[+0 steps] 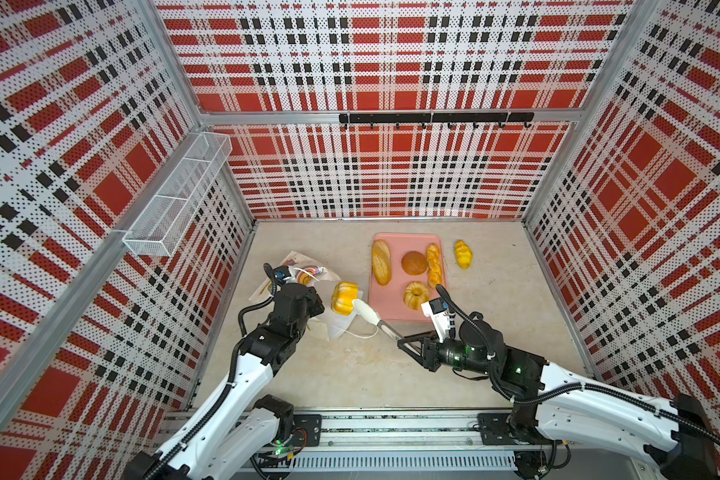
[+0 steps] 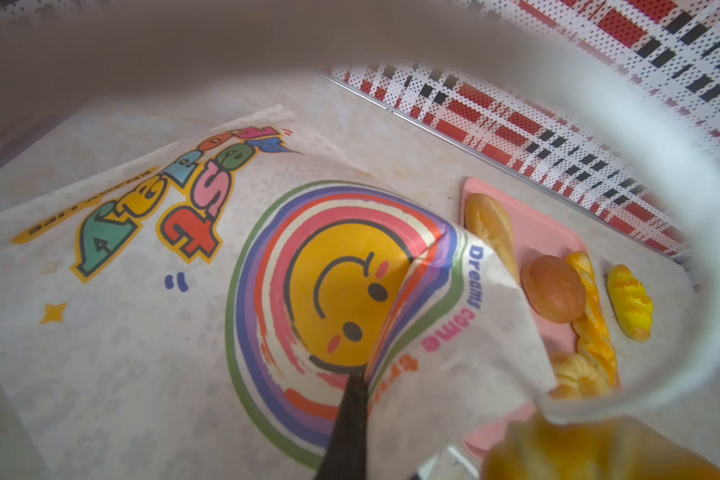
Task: Take the fake bread out of the paper bag
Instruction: 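Pinch the yellow round bread with the tongs and pull it out, then swing the yellow round bread with the tongs toward the pink tray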
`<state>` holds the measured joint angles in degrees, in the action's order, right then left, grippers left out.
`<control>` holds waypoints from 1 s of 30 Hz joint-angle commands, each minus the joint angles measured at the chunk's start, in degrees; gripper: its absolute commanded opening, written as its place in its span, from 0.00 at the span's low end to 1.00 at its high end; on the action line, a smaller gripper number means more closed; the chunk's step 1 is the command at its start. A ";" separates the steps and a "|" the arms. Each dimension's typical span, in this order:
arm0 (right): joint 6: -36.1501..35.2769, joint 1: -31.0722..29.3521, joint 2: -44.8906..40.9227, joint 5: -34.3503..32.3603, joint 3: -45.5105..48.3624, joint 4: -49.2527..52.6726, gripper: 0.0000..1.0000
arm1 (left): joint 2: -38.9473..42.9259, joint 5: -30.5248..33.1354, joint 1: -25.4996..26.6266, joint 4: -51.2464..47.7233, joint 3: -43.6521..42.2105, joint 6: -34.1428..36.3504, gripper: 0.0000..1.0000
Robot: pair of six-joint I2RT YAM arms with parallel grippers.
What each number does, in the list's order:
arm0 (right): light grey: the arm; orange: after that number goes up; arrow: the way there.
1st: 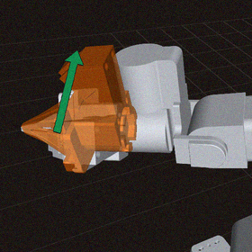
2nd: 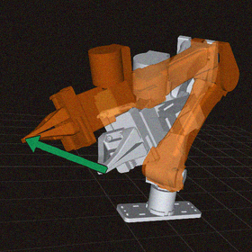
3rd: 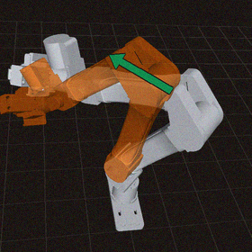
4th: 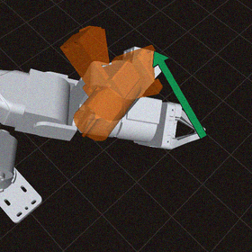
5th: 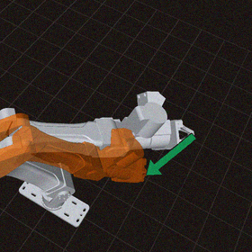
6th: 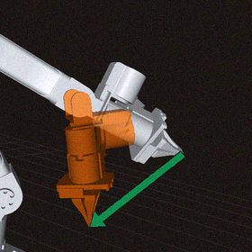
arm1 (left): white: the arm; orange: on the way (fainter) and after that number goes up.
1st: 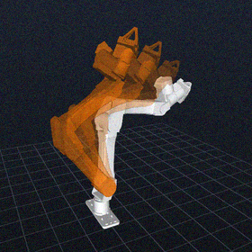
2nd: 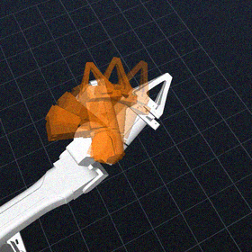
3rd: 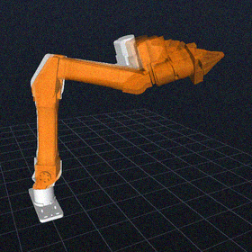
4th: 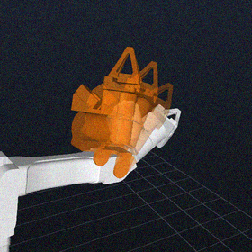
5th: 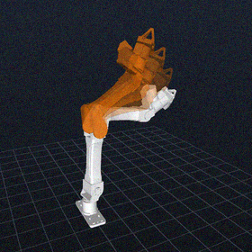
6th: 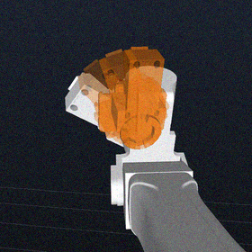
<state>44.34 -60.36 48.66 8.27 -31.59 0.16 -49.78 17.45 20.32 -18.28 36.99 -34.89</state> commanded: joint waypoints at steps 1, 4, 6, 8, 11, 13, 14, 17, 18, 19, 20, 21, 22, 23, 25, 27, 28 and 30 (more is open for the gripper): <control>-0.96 -0.24 -3.63 -1.95 -0.21 -2.59 0.00 | -0.32 1.30 -1.19 1.56 -0.86 -2.29 0.00; -1.44 -0.11 -4.46 -4.57 -1.38 0.42 0.00 | -0.23 0.96 -1.59 2.36 -1.57 -2.23 0.00; -1.07 0.69 -4.28 -5.72 -1.87 1.73 0.00 | -0.06 0.77 -1.87 2.29 -1.94 -1.94 0.00; -0.11 2.24 -4.25 -6.43 -1.99 3.10 0.00 | 0.42 0.48 -2.20 1.97 -2.32 -1.72 0.00; 2.34 6.21 -5.19 -5.39 -1.24 4.00 0.00 | 1.54 0.02 -2.54 0.95 -2.85 -1.51 0.00; 3.42 8.74 -6.09 -4.13 -0.66 4.23 0.00 | 2.51 -0.45 -2.56 0.31 -3.33 -1.50 0.00; 3.60 9.84 -6.38 -3.34 -0.42 4.38 0.00 | 3.13 -0.79 -2.55 0.02 -3.63 -1.55 0.00; 4.03 12.88 -6.18 -0.72 0.65 3.82 0.00 | 4.87 -1.79 -4.72 -0.60 -4.59 -1.56 0.00; 4.50 13.85 -5.68 0.90 1.68 2.33 0.00 | 5.42 -2.10 -4.93 -0.75 -4.86 -1.52 0.00; 5.08 14.88 -4.91 2.68 2.74 0.19 0.00 | 5.94 -2.40 -5.16 -0.75 -5.20 -1.60 0.00; 6.03 15.55 -4.02 4.03 3.98 -2.19 0.00 | 6.53 -2.64 -5.30 -0.85 -5.45 -1.62 0.00; 6.65 15.70 -3.18 4.34 4.86 -3.70 0.00 | 6.95 -2.85 -5.42 -1.02 -5.61 -1.64 0.00; 6.79 15.71 -2.35 4.43 5.42 -4.73 0.00 | 7.32 -3.06 -5.46 -1.13 -5.71 -1.72 0.00; 6.87 15.76 -1.31 4.51 5.90 -5.63 0.00 | 7.67 -3.45 -5.54 -1.51 -5.78 -1.59 0.00; 7.74 15.73 0.46 4.82 7.01 -8.31 0.00 | 8.08 -4.11 -5.65 -2.16 -5.55 -1.38 0.00; 9.04 15.76 1.57 4.66 8.61 -11.15 0.00 | 8.36 -4.74 -5.81 -2.87 -5.22 -0.67 0.00; 9.34 15.79 2.07 4.43 9.07 -11.54 0.00 | 8.52 -5.00 -5.89 -3.20 -5.05 -0.32 0.00; 9.82 15.73 2.90 3.89 10.24 -12.50 0.00 | 8.74 -5.52 -6.10 -3.75 -4.79 0.11 0.00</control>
<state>52.49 -44.75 51.31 11.86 -21.78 -2.11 -41.78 13.10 14.90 -20.01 31.94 -35.09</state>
